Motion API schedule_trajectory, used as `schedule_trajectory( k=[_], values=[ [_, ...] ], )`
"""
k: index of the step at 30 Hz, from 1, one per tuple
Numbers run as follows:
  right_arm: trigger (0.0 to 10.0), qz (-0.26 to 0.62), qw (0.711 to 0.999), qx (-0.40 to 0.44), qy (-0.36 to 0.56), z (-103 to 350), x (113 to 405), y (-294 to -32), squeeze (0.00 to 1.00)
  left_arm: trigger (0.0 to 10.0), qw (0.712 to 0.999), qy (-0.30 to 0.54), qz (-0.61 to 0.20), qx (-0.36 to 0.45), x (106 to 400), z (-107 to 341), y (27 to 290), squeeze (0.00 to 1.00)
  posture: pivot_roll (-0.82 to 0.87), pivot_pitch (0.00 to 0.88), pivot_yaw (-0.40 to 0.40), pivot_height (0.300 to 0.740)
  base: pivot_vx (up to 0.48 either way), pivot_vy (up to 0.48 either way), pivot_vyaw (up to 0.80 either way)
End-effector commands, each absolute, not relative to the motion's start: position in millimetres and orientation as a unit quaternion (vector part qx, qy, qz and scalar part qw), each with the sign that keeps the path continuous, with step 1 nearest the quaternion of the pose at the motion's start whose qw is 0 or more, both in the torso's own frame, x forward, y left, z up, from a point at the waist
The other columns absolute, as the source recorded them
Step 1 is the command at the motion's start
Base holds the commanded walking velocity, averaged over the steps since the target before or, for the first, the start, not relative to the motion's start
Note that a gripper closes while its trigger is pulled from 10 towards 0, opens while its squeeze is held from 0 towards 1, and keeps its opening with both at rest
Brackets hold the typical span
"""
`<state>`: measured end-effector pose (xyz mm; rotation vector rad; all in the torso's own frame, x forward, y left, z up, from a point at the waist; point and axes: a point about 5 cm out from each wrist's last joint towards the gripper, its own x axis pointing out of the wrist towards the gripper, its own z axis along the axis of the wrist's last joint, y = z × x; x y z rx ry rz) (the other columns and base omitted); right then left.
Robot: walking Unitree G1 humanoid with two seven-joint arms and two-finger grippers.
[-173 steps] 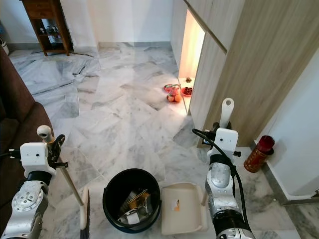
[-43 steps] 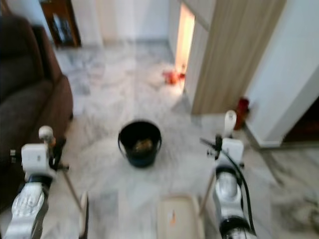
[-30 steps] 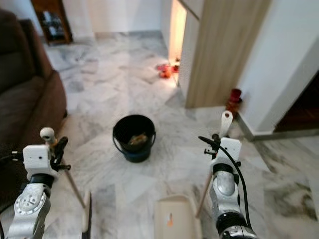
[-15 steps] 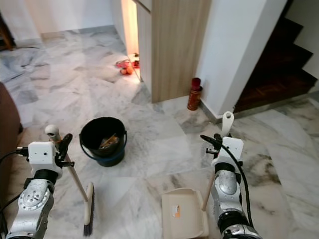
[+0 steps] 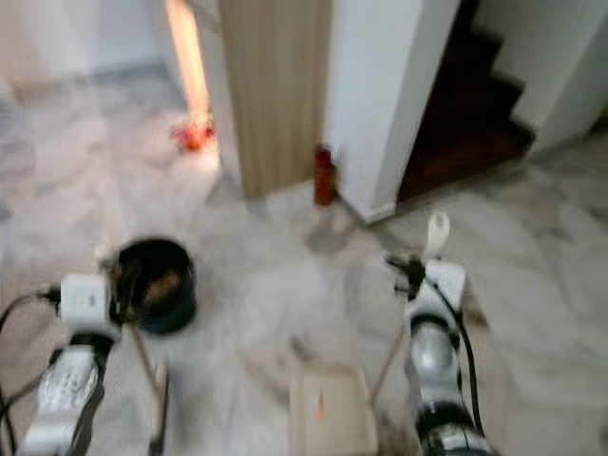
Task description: Sweep floor
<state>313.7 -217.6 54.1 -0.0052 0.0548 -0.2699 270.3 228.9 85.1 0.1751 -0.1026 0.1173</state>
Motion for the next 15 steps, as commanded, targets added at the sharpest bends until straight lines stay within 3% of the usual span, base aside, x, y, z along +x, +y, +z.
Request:
schedule_trajectory(
  k=[1,15],
  values=[
    [10.0,-0.130,0.991,-0.007,0.012,63.2,320.1,-217.7,0.00,10.0,0.990,-0.076,0.073,0.097,271.8,95.8,235.9,0.00,0.11,0.000,-0.056,0.740,0.000,0.000,-0.80],
    [10.0,-0.148,0.989,-0.009,0.003,66.6,318.8,-228.2,0.00,10.0,0.990,-0.075,0.073,0.097,275.1,97.4,237.3,0.00,0.08,0.000,-0.039,0.740,0.000,0.000,-0.80]
  ],
)
